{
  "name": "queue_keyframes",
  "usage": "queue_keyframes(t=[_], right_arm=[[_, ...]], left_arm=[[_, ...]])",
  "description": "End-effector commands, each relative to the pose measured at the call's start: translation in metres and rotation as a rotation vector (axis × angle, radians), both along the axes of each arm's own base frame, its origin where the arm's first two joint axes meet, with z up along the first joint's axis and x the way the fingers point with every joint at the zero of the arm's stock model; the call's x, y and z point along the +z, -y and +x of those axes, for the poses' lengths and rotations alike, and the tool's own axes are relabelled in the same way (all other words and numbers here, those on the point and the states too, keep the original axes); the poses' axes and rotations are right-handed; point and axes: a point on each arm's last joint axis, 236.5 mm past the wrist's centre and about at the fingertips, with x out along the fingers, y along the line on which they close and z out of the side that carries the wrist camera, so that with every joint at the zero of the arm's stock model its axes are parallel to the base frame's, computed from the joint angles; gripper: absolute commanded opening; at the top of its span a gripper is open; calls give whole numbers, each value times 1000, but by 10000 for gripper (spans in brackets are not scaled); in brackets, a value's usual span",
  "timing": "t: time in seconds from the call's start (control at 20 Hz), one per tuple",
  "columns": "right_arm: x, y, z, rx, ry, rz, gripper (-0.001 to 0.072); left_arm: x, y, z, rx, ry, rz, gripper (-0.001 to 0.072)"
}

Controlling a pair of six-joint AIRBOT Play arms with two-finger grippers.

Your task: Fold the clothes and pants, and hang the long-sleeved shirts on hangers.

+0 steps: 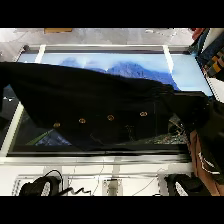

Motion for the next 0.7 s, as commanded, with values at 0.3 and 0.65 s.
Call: queue_keyframes(t=[0.3, 0.65], right_arm=[[-233, 42, 165, -378, -567, 6, 44], [-315, 61, 185, -348, -698, -275, 44]], left_arm=[[-260, 48, 147, -69, -641, -240, 22], [-341, 162, 108, -363, -980, -139, 22]])
